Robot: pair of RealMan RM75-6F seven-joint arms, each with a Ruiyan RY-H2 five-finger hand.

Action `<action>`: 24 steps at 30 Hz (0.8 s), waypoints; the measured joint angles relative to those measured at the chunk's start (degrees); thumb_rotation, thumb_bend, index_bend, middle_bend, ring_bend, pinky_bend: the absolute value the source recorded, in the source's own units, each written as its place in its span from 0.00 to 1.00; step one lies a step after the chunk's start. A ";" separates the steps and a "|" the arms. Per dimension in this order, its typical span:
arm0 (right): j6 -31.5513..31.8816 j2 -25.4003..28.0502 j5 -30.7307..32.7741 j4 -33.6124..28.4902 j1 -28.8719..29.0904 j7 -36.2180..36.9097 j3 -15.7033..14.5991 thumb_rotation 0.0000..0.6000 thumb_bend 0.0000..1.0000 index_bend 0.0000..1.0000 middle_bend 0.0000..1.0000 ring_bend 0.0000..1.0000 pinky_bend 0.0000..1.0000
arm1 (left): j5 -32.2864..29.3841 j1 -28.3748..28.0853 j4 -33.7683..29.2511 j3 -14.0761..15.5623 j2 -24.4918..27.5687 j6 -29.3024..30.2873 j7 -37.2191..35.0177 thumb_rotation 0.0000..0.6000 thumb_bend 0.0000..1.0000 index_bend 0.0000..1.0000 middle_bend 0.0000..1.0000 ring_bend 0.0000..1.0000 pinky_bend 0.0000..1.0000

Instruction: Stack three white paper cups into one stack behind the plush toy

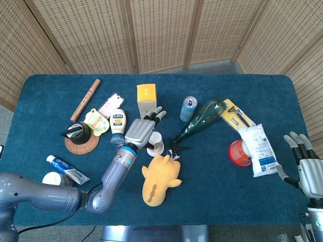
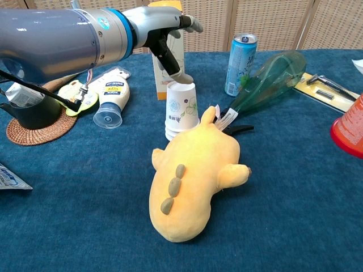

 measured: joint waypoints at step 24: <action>-0.23 -0.46 -0.47 -0.13 0.15 -0.94 -0.37 1.00 0.33 0.10 0.00 0.00 0.36 | 3.75 4.80 -5.16 2.54 4.06 -0.23 0.68 1.00 0.29 0.00 0.00 0.00 0.42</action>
